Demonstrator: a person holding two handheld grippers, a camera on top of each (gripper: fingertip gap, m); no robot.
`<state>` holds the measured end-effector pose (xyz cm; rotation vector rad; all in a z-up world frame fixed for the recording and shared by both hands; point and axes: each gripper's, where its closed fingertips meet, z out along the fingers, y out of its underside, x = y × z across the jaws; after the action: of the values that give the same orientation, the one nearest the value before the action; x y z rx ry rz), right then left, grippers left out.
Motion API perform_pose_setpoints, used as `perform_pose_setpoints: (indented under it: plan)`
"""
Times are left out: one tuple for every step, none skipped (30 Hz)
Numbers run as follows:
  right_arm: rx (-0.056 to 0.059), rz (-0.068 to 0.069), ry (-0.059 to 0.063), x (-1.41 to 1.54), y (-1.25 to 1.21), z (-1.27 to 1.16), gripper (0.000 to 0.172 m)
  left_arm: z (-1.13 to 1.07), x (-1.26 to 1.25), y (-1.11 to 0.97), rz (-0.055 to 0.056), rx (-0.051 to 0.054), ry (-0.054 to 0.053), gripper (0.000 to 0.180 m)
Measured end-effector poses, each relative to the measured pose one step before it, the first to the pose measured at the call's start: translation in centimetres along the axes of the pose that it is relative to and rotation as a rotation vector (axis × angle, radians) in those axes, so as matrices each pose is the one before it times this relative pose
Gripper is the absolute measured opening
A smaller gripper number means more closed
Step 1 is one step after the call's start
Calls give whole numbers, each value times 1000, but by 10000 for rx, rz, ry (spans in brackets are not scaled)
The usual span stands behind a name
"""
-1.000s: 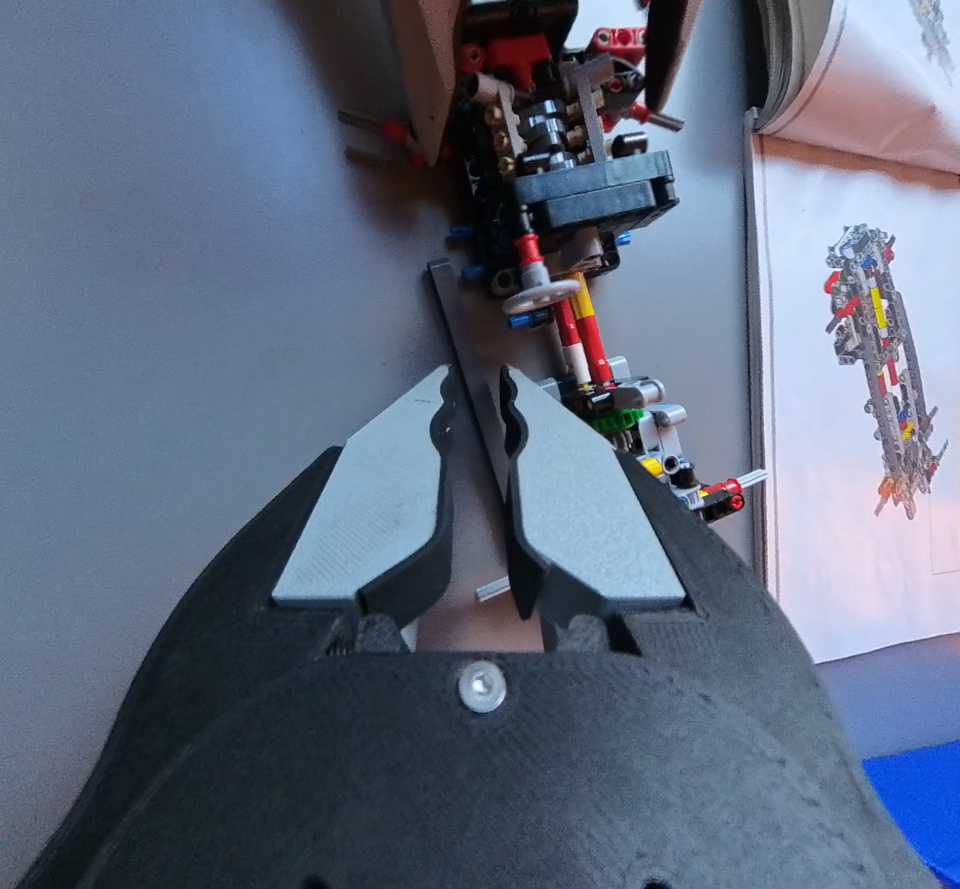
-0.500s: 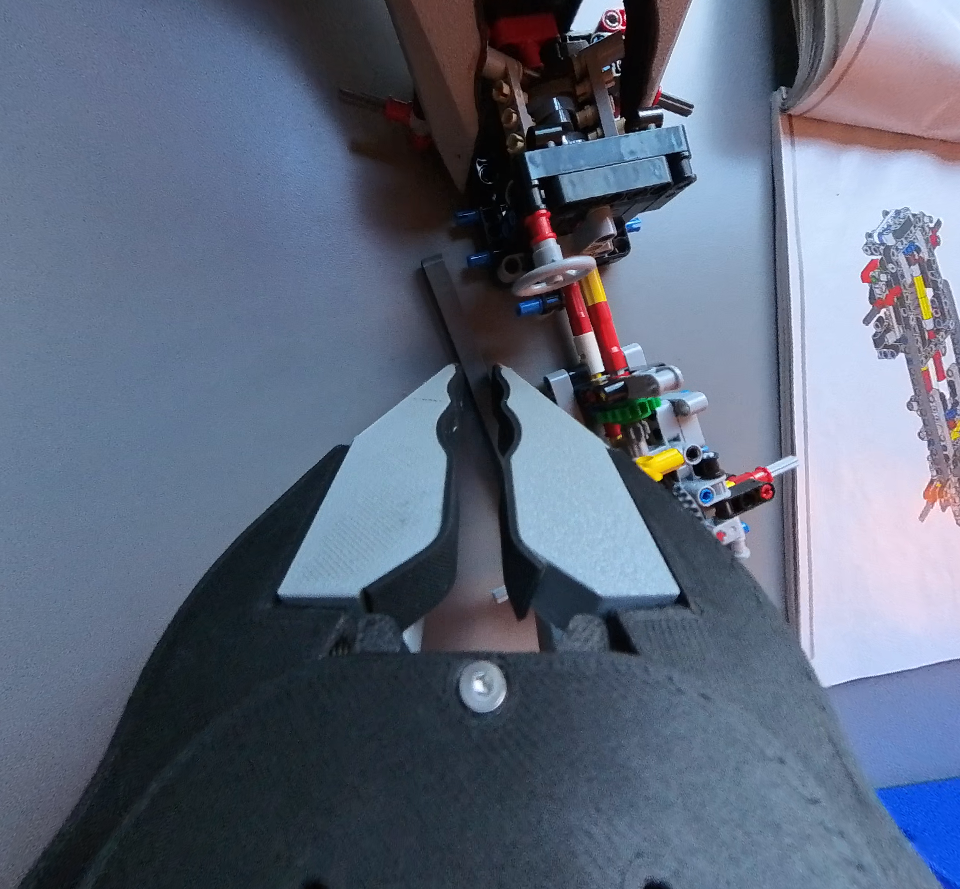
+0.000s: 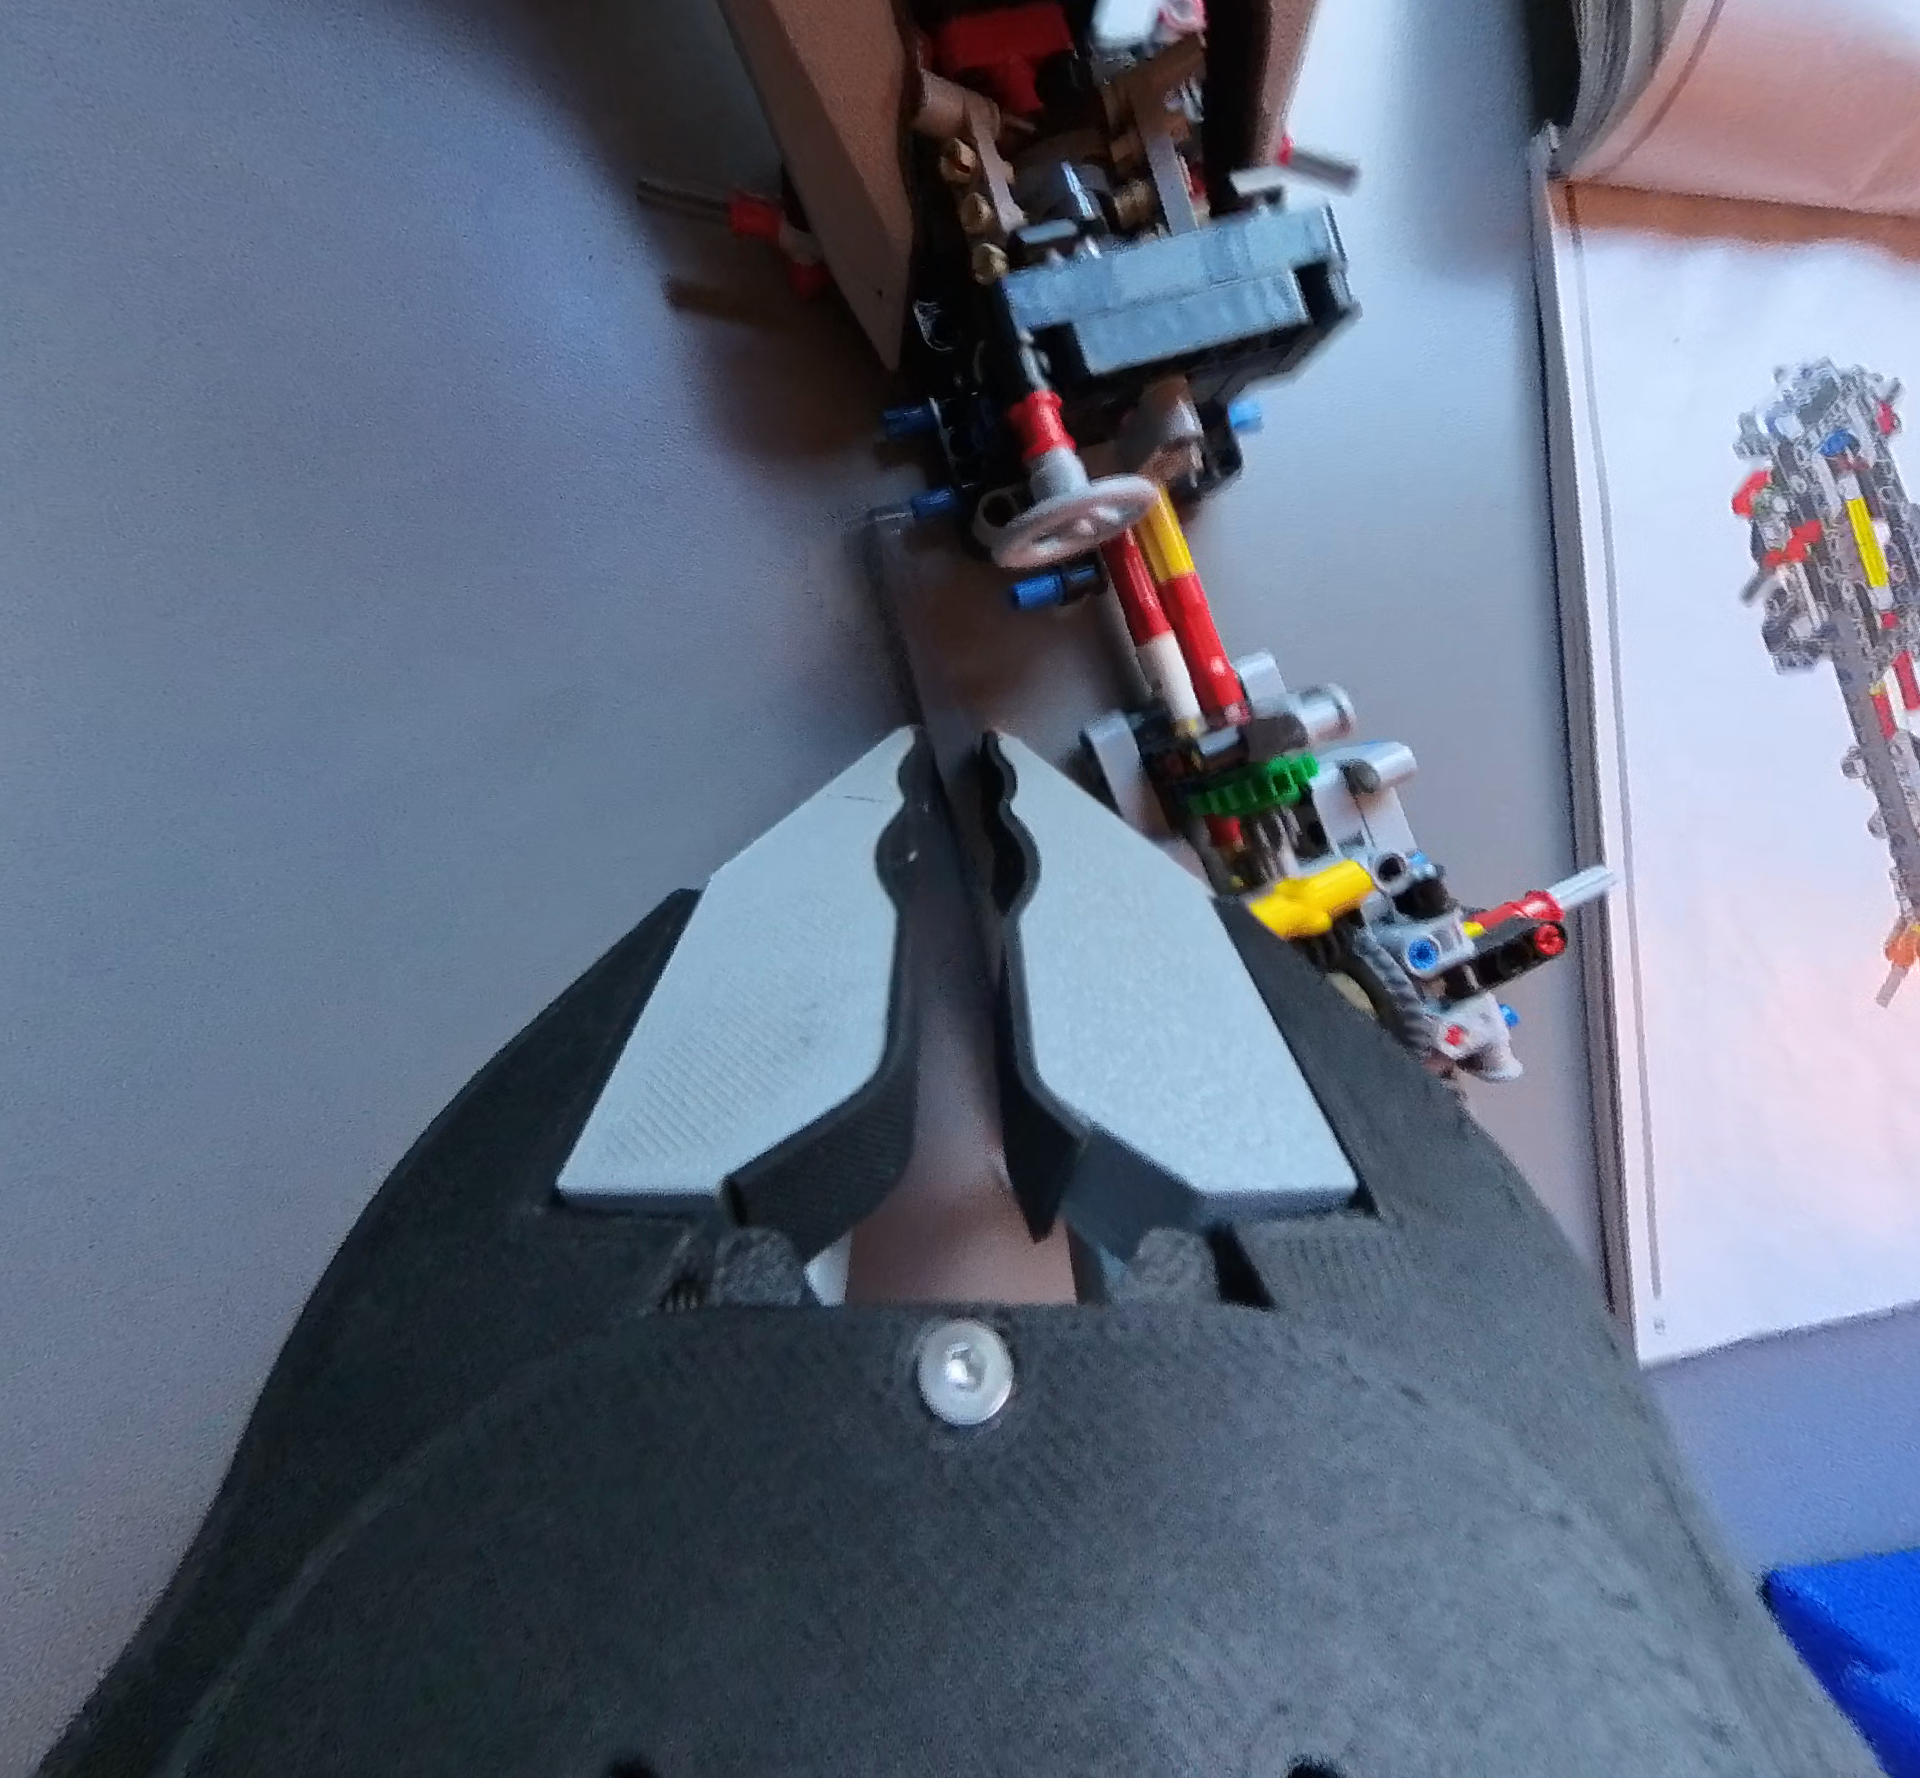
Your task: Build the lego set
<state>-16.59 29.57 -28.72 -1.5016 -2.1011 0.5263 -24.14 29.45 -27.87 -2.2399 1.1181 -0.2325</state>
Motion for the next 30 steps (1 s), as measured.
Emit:
perform_pose_setpoints:
  plan:
    - [-161,57,285,562,305,-95,6,33,-135,279,84,-164,-114,61]
    - [-128,31,246,555,363,-106,5,58,-101,251,76,-115,-110,62]
    - [39,64,-48,94,135,-74,6,-7,-24,63,-18,-9,-32,62]
    - [214,2,-446,-606,-149,-66,5,4,-6,-11,-37,22,-9,62]
    - [259,-30,-420,-703,-285,19,5,5,3,-36,-2,25,-3,62]
    - [100,-44,-1,-115,-142,84,5,21,17,-34,-23,22,16,62]
    - [-17,-87,155,121,-29,61,6,53,49,-46,-42,38,43,63]
    - [-60,-89,139,138,12,38,5,124,61,-23,-46,29,41,67]
    - [-45,-61,90,97,1,24,5,106,-43,-82,-78,84,-19,68]
    - [-9,-57,37,26,-12,9,5,55,42,-50,-73,57,57,68]
    - [21,-68,34,-4,-19,8,5,24,23,-21,-19,27,31,69]
    - [25,-43,30,3,-21,16,6,10,9,-3,-7,15,2,69]
    - [24,-22,19,-7,-45,25,6,13,15,-23,-12,7,-4,69]
    - [24,-12,-2,-56,-66,38,5,12,6,-21,0,-5,-25,70]
    - [10,-17,-26,-83,-58,13,5,3,13,-12,4,-5,-28,70]
    - [16,-44,-47,-132,-50,7,6,0,-6,-21,-2,0,-24,70]
    - [34,-50,-51,-148,-65,8,6,13,8,-6,-20,3,-20,70]
    - [33,-39,-29,-107,-56,7,6,10,7,-15,-34,2,-11,70]
    - [10,-11,10,-5,-26,22,5,12,7,-20,-20,5,-15,70]
    - [10,23,-14,-2,-18,19,5,23,17,-19,-19,4,-12,70]
    - [12,49,-23,4,-30,24,5,6,-2,-9,0,-3,-11,70]
    - [12,46,-8,42,-16,17,6,-9,9,-13,19,1,-13,70]
    - [11,19,-1,16,-13,13,5,0,-4,-6,20,2,-13,70]
    - [7,-11,11,13,-7,13,5,-5,2,-3,19,7,-10,70]
    - [-5,-40,35,25,3,0,5,-3,-9,-2,20,4,-12,70]
    - [-15,-58,56,27,7,2,5,-14,-8,-2,17,-1,-12,70]
    - [-4,-67,45,13,-19,16,5,-1,8,-9,30,2,-9,70]
    - [-7,-76,49,5,-23,14,5,-11,-3,-14,47,0,-18,70]
    - [-1,-89,59,20,-37,18,6,-12,-5,-36,66,0,-28,70]
    - [5,-89,58,13,-32,22,5,-4,4,-43,91,5,-40,70]
